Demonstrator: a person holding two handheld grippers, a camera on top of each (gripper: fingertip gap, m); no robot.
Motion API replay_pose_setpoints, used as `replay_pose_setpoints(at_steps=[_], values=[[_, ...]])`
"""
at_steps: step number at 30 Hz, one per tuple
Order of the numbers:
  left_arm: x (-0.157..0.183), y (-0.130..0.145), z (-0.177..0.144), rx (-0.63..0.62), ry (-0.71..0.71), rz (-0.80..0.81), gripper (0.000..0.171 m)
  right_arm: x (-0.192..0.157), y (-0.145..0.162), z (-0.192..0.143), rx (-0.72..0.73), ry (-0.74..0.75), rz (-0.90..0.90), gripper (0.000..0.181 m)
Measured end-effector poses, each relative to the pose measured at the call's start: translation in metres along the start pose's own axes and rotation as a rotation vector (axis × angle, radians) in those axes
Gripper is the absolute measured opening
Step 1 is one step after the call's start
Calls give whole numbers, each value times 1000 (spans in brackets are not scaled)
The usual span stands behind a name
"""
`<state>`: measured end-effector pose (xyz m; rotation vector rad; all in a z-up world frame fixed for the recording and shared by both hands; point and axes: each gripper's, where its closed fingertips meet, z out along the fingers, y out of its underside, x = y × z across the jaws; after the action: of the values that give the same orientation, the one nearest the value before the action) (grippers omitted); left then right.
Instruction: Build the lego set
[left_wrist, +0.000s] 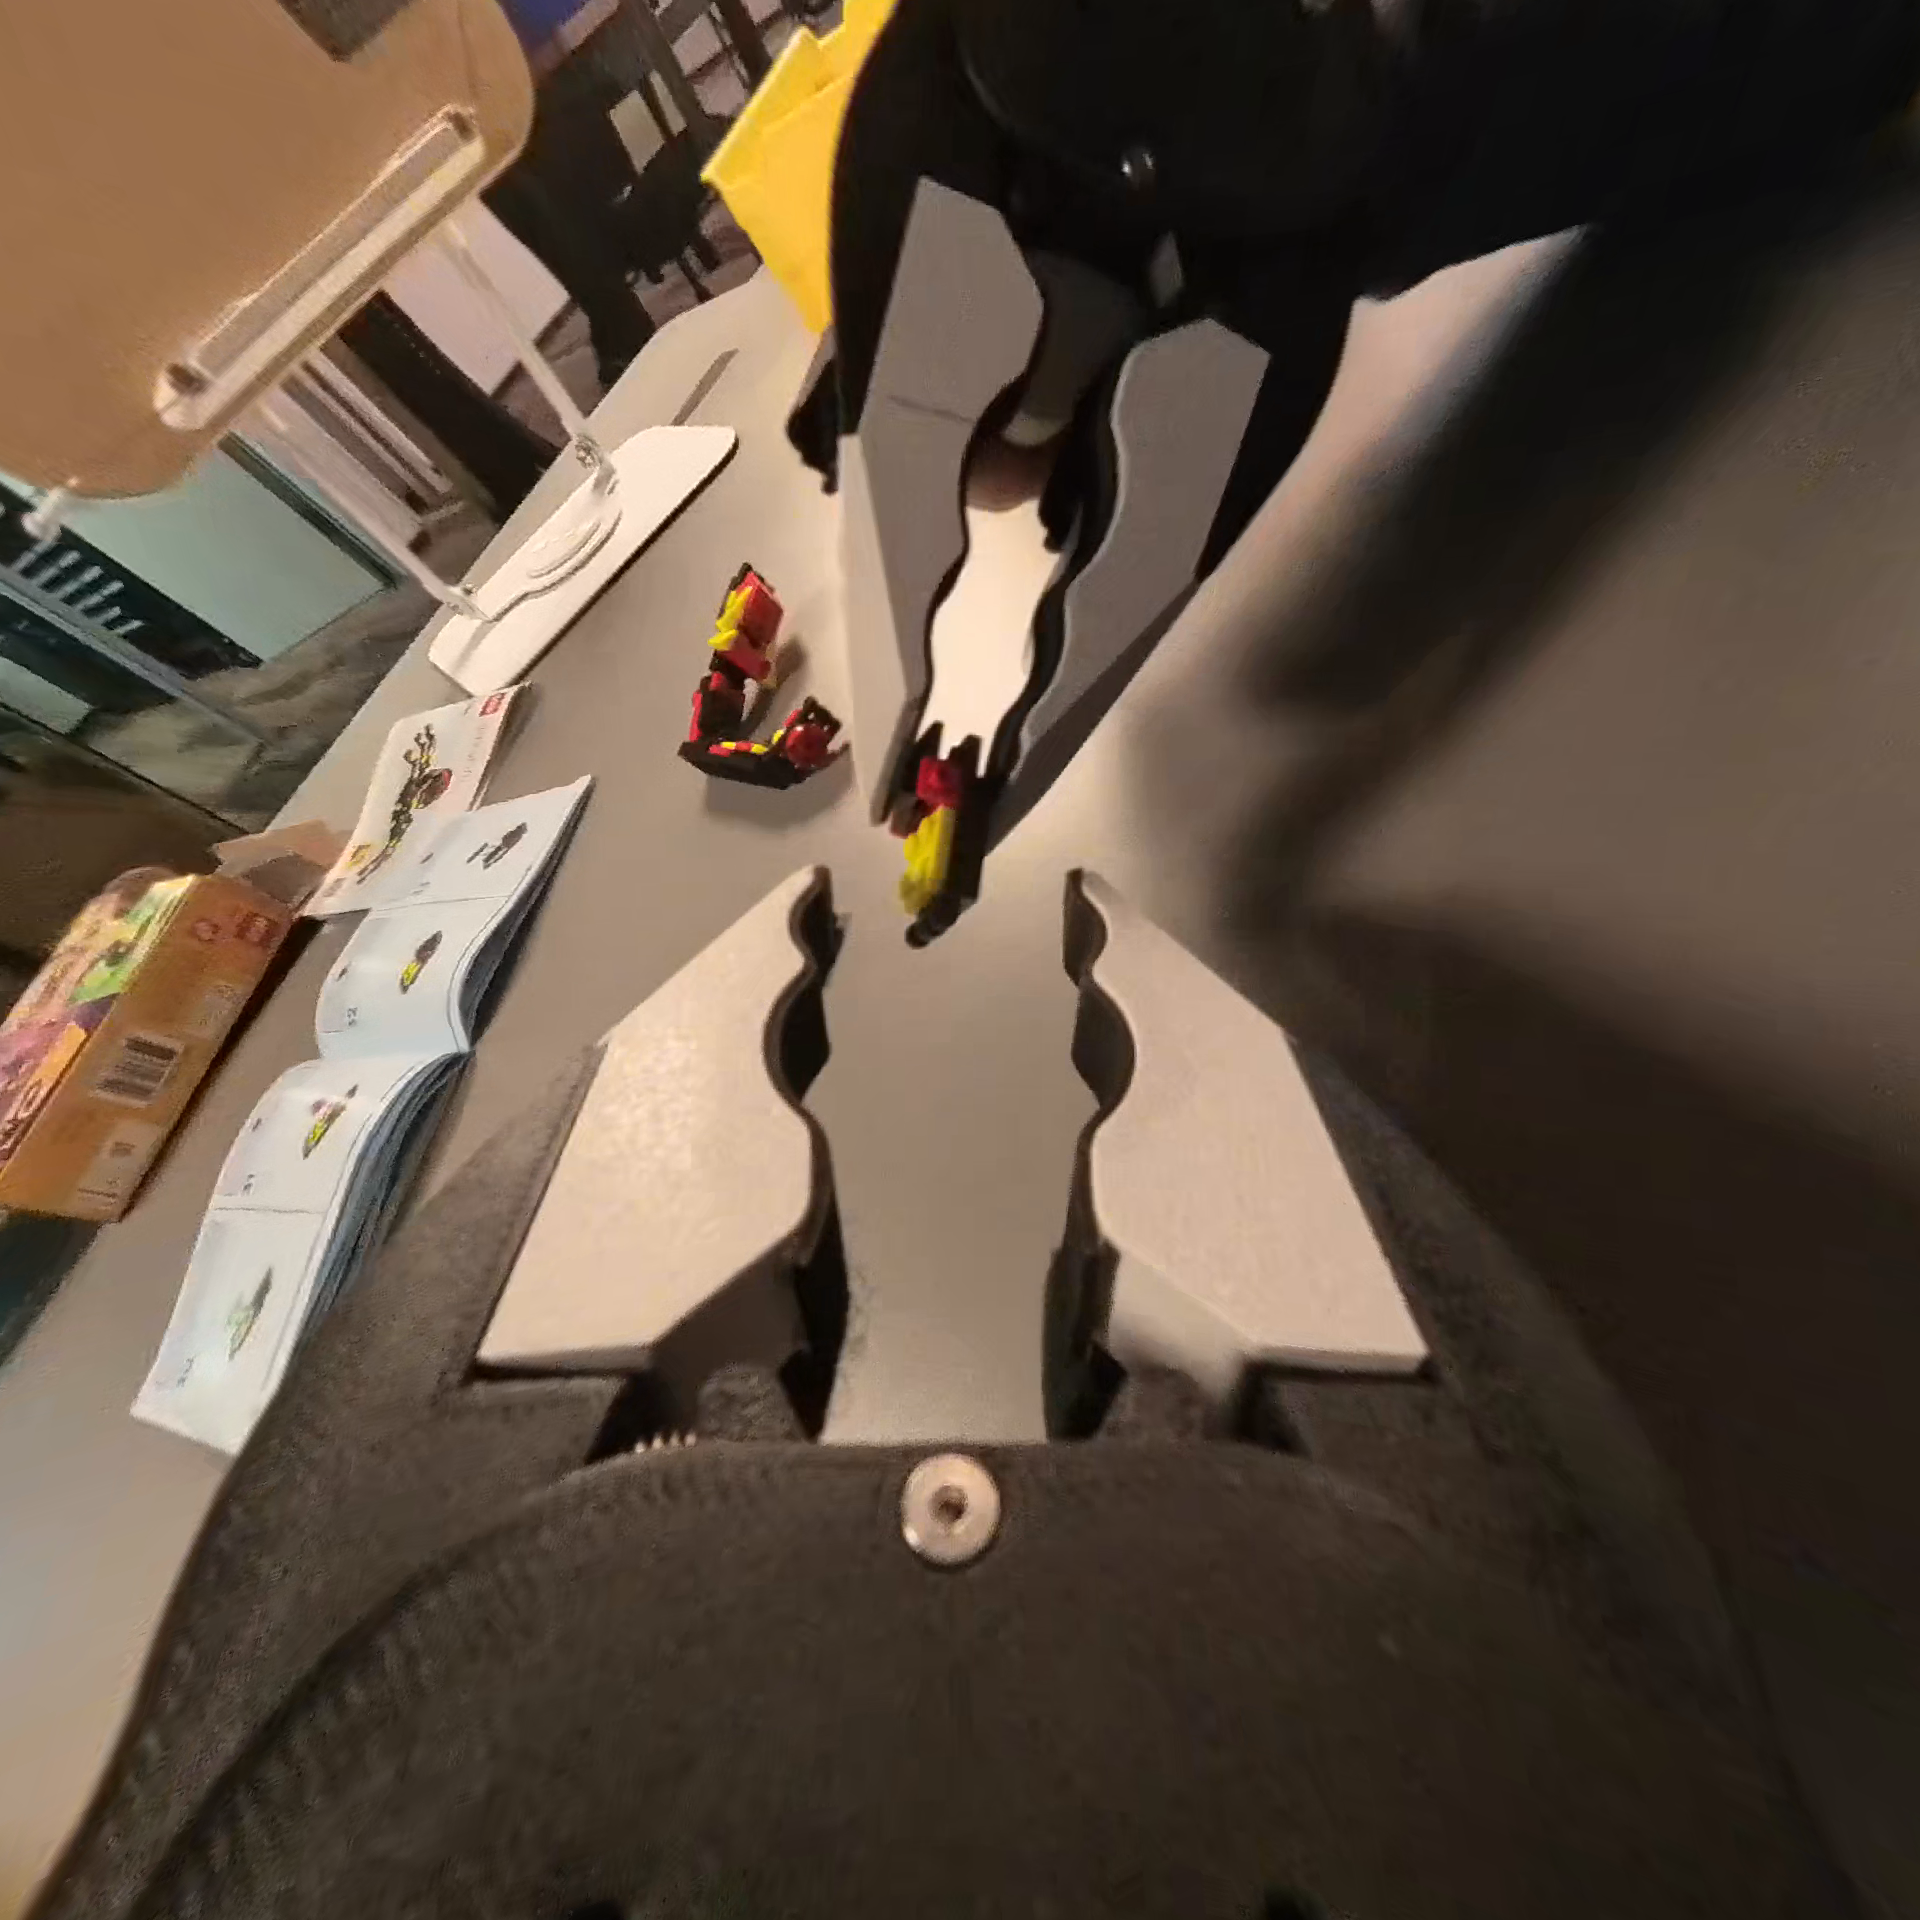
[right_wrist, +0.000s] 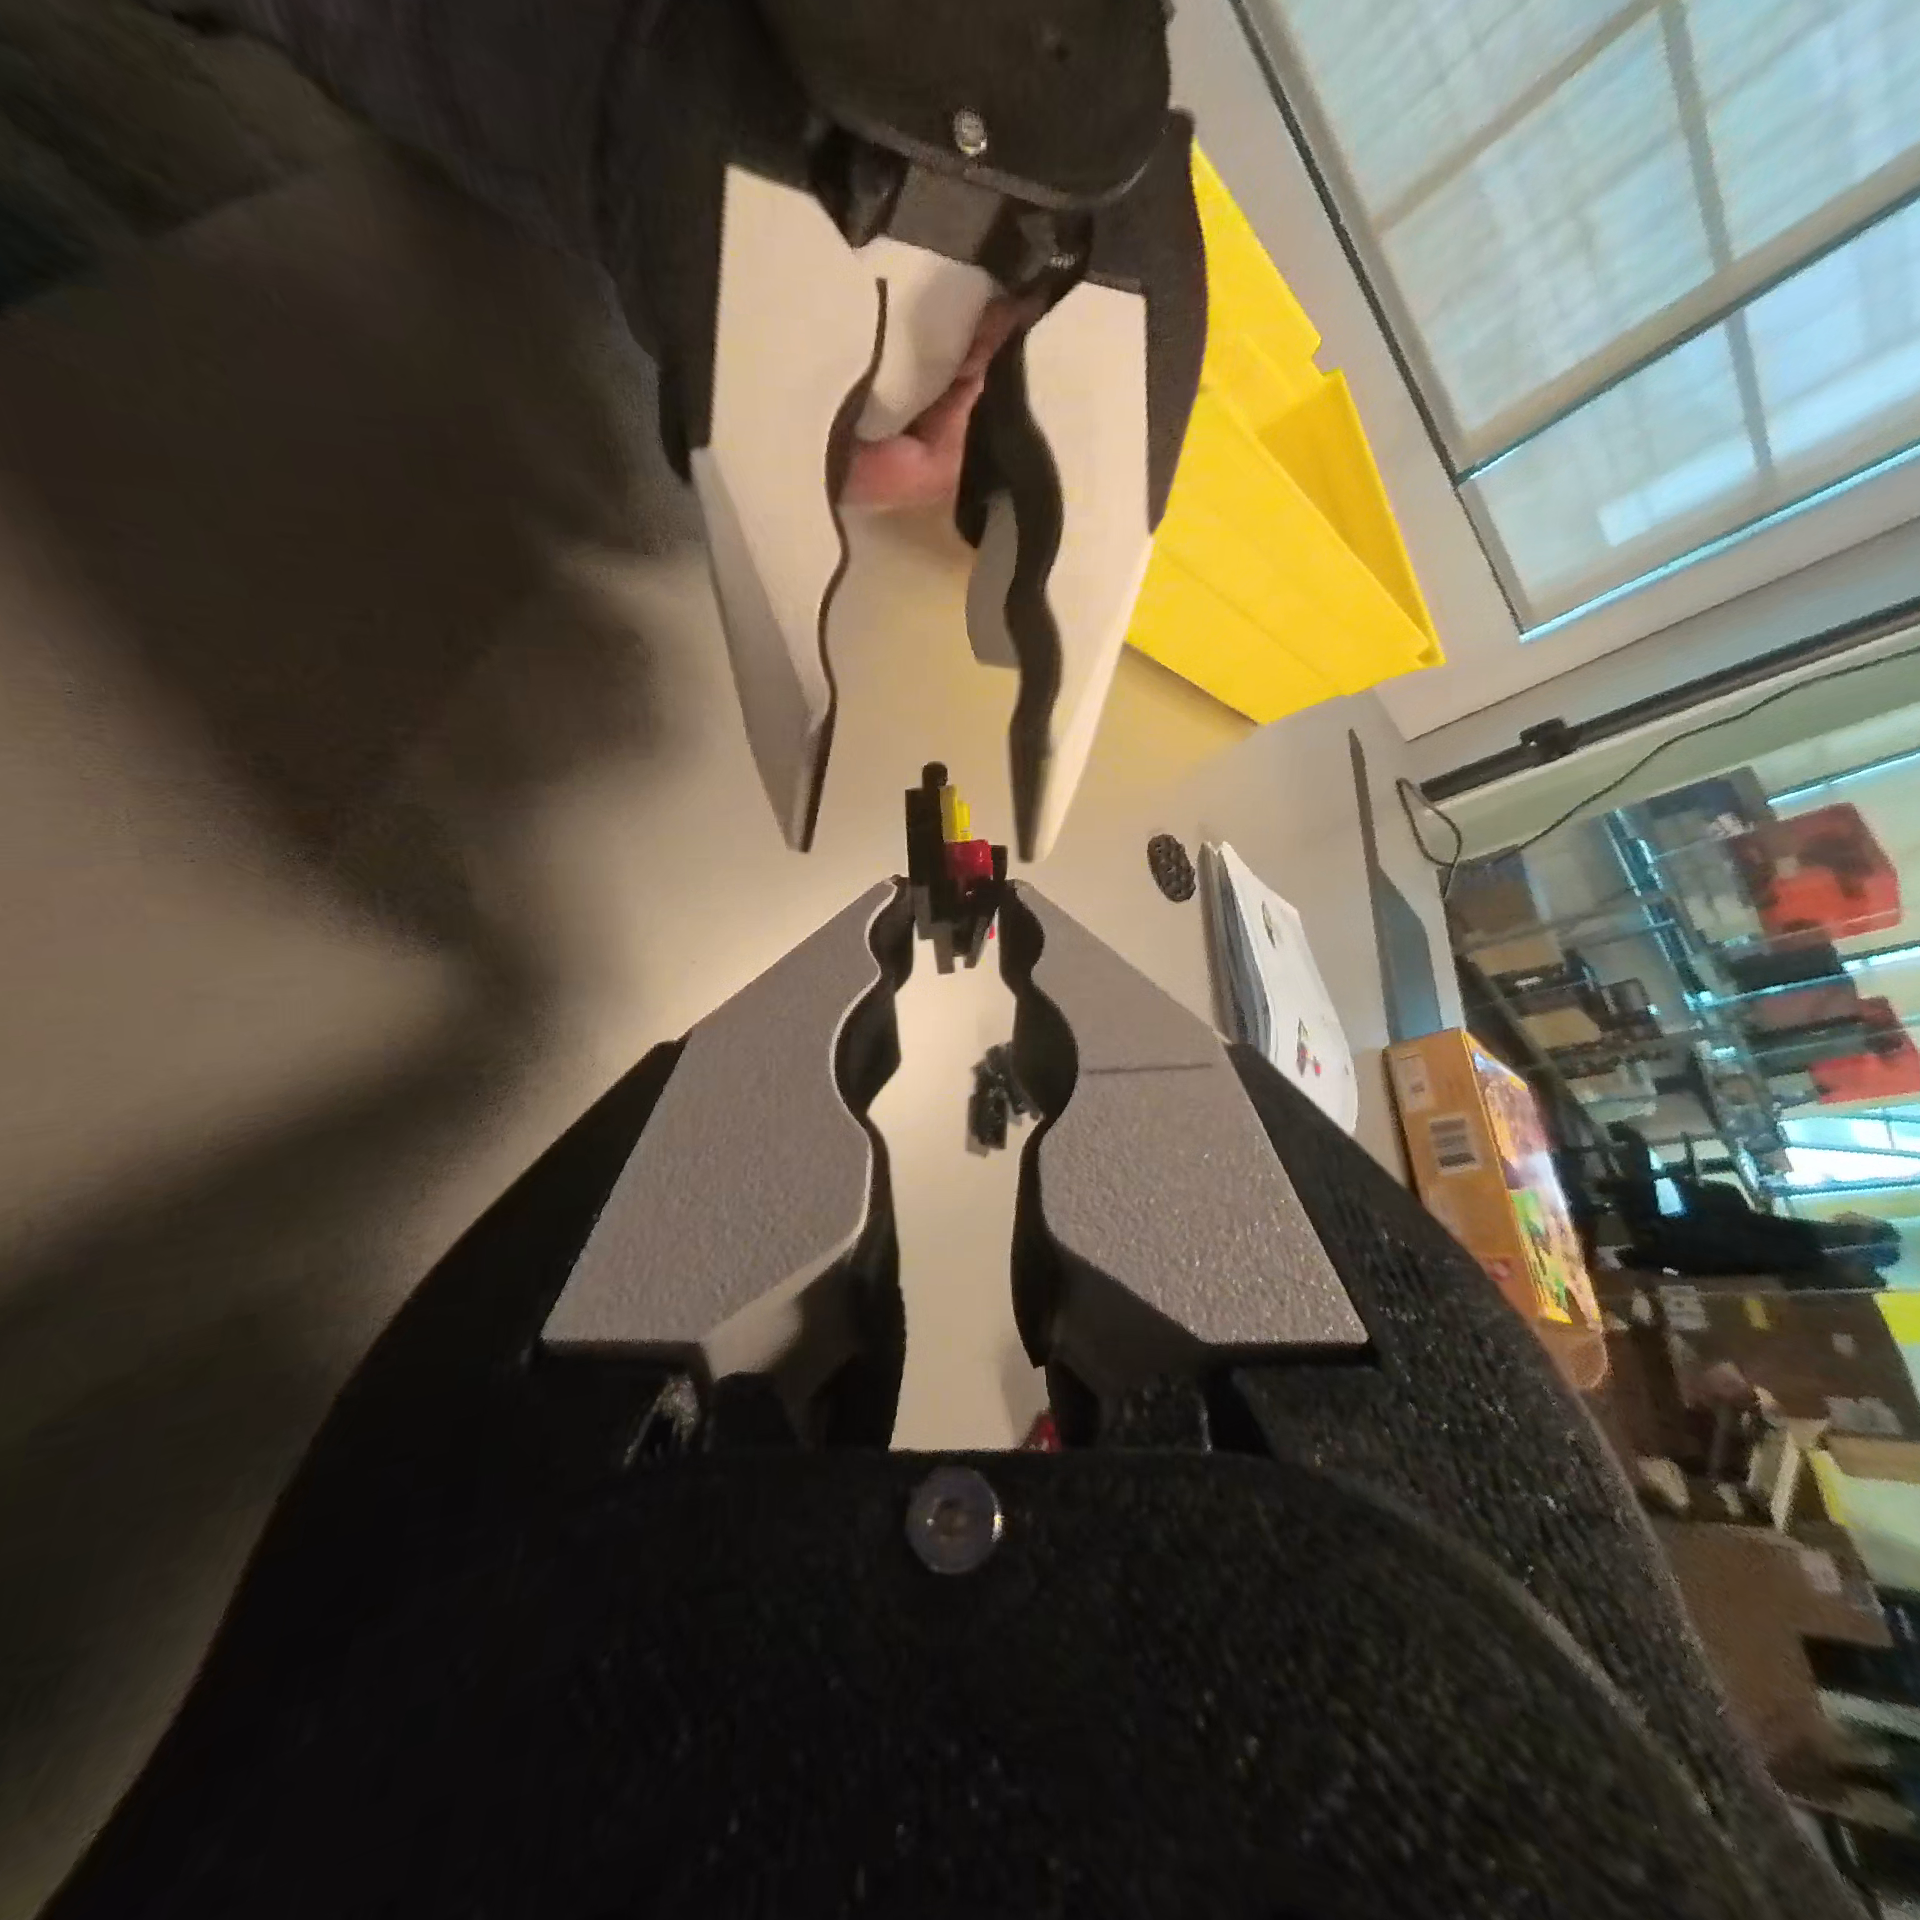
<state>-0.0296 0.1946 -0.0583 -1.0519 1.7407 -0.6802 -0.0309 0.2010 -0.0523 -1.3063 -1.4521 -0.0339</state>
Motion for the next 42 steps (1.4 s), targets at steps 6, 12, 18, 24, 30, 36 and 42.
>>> replay_pose_setpoints(at_steps=[6,12,18,24,30,36,42], values=[[0,7,8,-59,-50,84,22,0,0,-1,-31,-35,46,14],[-5,1,6,-21,-106,130,11,1,-5,-4,-48,-47,48,14],[-2,-2,5,28,-81,119,10,-1,-7,-8,-82,-39,-61,15],[-2,-8,1,85,-69,103,10,0,-11,-13,-71,-37,-109,14],[-1,-5,3,76,-77,128,10,-2,-7,-11,-128,-23,-197,15],[-5,-5,4,45,-156,216,10,1,-4,-9,-218,47,-394,13],[-7,-8,1,59,-195,243,10,3,-8,-9,-167,77,-416,12]])
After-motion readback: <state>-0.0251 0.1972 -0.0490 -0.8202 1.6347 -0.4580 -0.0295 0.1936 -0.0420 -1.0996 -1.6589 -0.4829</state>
